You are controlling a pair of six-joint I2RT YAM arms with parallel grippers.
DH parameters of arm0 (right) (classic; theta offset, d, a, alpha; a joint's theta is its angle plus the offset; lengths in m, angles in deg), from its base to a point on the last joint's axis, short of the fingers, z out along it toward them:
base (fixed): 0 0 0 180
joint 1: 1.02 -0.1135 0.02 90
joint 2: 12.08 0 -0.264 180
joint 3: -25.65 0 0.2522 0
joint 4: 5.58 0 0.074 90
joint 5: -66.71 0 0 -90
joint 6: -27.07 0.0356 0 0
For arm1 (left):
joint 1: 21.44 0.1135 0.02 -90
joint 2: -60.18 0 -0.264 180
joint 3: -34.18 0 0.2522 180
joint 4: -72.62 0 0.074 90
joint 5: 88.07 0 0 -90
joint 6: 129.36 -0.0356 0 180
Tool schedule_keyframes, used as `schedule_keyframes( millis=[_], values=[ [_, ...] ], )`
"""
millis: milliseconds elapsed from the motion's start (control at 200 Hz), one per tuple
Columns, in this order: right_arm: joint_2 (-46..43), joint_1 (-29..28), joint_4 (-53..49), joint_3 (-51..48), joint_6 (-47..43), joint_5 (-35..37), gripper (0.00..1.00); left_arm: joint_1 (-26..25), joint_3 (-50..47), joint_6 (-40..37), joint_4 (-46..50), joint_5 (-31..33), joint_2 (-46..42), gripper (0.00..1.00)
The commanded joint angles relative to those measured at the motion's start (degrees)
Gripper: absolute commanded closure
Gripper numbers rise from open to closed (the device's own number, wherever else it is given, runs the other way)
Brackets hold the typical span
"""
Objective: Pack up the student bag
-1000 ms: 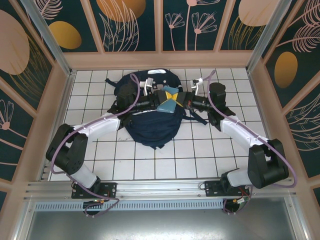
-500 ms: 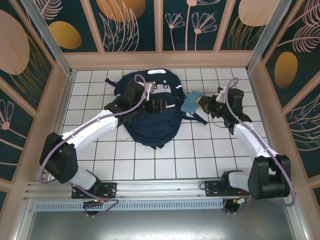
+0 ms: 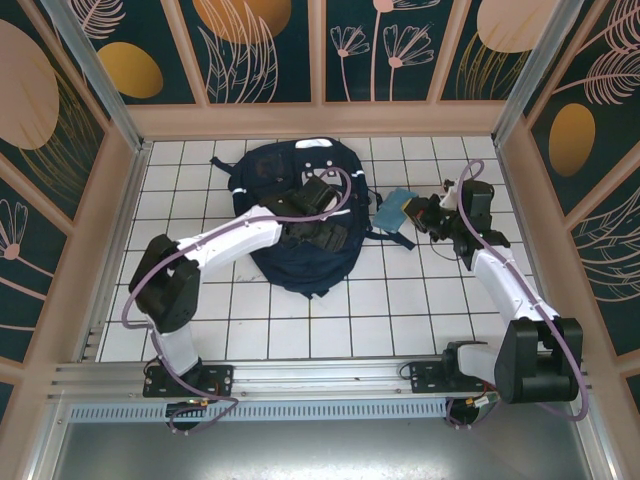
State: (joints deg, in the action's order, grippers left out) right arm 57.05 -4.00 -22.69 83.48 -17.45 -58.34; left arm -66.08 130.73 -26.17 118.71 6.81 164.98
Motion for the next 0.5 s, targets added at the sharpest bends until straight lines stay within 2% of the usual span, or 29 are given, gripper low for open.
schedule_keyframes(
  millis=[0,285,495],
  values=[
    [-1.3,0.2,0.1,-0.5,-0.1,0.5,0.99,0.1,4.2,-2.9,5.8,4.4,2.7,0.10],
    [-1.6,0.3,0.0,-0.5,0.4,0.6,0.98,0.2,8.1,-1.4,8.0,14.7,3.3,0.13],
    [-1.6,0.2,0.1,-0.4,0.9,0.4,0.98,0.2,9.1,-0.3,7.8,16.4,0.0,0.20]
  ],
)
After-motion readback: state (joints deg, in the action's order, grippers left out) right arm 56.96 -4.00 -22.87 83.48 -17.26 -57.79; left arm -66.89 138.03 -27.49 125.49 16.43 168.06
